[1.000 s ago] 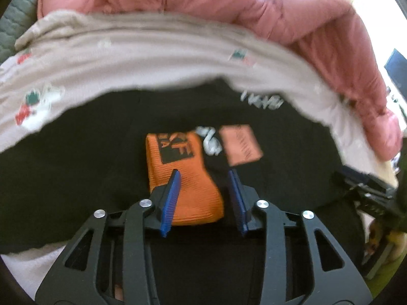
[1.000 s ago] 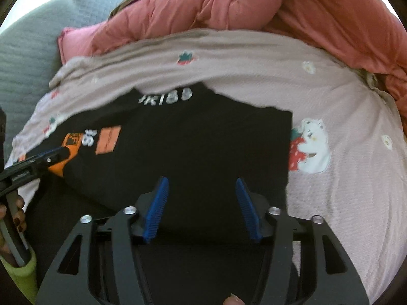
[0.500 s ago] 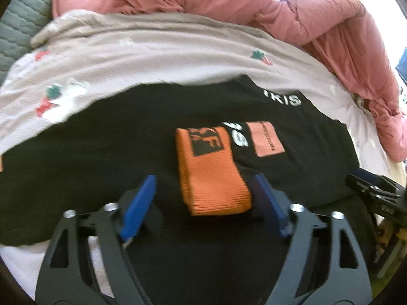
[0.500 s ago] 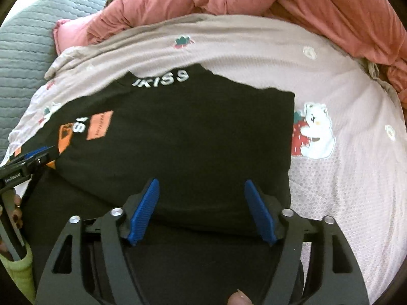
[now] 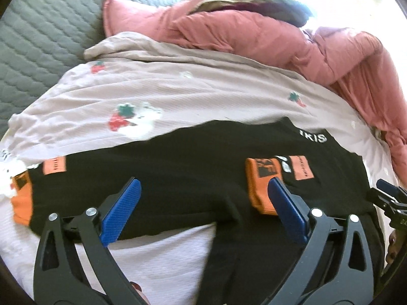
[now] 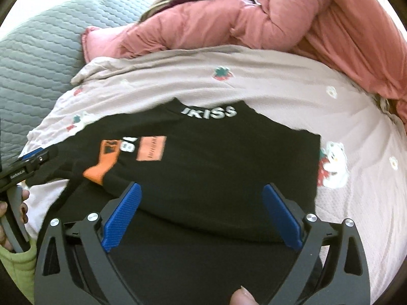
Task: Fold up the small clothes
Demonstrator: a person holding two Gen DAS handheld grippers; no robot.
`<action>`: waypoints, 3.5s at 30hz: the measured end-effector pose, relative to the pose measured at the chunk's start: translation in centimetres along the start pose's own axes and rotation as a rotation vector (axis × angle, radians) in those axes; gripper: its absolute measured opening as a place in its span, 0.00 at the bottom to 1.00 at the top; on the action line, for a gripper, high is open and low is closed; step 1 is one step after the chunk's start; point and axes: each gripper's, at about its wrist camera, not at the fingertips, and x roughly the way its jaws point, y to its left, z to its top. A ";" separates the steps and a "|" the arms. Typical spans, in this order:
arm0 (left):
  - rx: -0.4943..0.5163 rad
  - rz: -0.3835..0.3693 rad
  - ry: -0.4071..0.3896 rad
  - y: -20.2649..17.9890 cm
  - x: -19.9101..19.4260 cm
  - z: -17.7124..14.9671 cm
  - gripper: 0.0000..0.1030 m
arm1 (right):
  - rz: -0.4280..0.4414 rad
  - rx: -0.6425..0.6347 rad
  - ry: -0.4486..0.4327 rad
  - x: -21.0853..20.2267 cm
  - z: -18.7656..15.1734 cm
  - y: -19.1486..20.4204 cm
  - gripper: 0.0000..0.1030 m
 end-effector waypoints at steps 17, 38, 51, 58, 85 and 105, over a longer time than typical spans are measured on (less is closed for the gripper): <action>-0.103 0.172 -0.059 8.6 -3.5 -0.4 0.91 | 0.079 -0.126 -0.021 0.4 2.4 8.3 0.95; -0.319 0.323 -0.020 18.1 -3.8 -2.1 0.91 | 0.196 -0.273 -0.020 2.2 3.0 18.1 0.95; -0.419 0.338 0.088 21.0 -1.2 -4.3 0.45 | 0.204 -0.228 0.000 3.3 1.8 17.7 0.95; -0.384 0.264 0.012 20.0 -2.1 -3.7 0.10 | 0.198 -0.154 0.011 3.3 1.1 15.0 0.95; -0.096 -0.246 -0.052 0.0 -4.3 -1.8 0.10 | 0.177 0.049 -0.060 -1.3 -0.8 3.0 0.95; -0.048 -0.299 0.019 -3.0 -2.4 -3.2 0.41 | 0.239 0.061 0.013 -0.6 -2.4 2.7 0.95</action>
